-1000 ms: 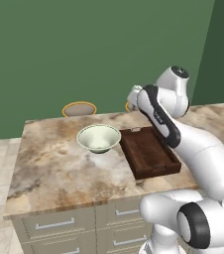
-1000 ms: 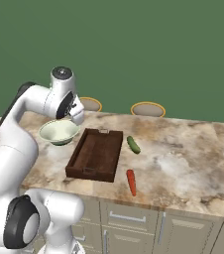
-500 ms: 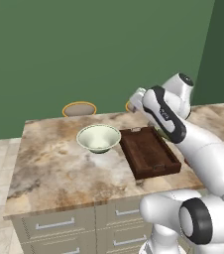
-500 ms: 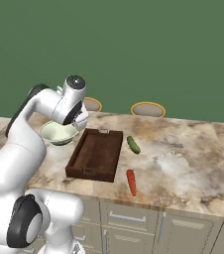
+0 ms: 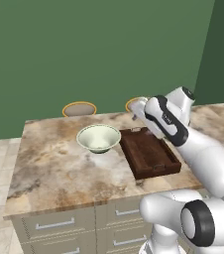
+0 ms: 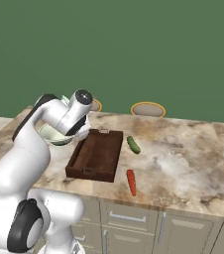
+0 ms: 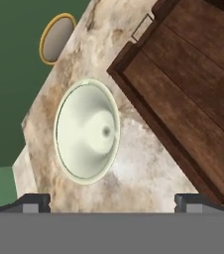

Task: Place the two vegetables and bowl onto the tray for setting up a vegetable dip station.

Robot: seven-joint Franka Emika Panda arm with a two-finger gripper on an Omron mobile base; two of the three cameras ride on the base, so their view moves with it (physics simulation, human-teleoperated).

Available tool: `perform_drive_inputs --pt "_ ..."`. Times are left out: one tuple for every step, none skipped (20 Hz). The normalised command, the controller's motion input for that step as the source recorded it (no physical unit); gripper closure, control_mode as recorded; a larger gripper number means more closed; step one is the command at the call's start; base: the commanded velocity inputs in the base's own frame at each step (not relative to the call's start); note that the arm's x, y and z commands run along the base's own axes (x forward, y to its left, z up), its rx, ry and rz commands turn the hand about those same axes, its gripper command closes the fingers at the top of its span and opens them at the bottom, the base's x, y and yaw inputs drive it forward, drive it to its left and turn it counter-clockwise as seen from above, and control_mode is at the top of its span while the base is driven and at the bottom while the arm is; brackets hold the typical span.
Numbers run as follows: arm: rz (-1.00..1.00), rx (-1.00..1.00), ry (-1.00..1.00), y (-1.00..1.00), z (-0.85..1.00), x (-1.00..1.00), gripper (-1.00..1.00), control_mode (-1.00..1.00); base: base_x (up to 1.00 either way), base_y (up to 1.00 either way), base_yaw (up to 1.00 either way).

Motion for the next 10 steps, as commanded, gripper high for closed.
perform_drive_inputs --pt "0.0 0.02 0.0 0.04 -0.35 0.04 -1.0 -1.0 0.0 0.0 0.0" --pt "0.0 0.02 0.0 0.02 -0.34 0.02 -1.0 -1.0 0.0 0.0 0.0" --pt "0.0 0.03 0.0 0.0 -0.29 0.04 -1.0 -1.0 0.0 0.0 0.0" --pt "0.0 0.01 0.0 0.05 -0.26 0.11 -1.0 -1.0 0.0 0.0 0.0" --pt "0.0 0.0 0.0 0.11 -0.21 0.14 -1.0 -1.0 0.0 0.0 0.0" --pt "0.0 0.0 0.0 0.11 -0.21 0.12 -1.0 -1.0 0.0 0.0 0.0" --pt "0.0 0.0 -0.01 0.08 -0.21 0.11 -1.0 -1.0 0.0 0.0 0.0" --pt "0.0 0.0 0.0 0.05 -0.14 0.14 -1.0 -1.0 0.0 0.0 0.0" --pt "0.0 0.0 -0.01 0.04 -0.07 0.16 -1.0 -1.0 0.0 0.0 0.0" --pt "0.0 0.0 -0.04 0.04 -0.04 0.18 -1.0 -1.0 0.0 0.0 0.0"
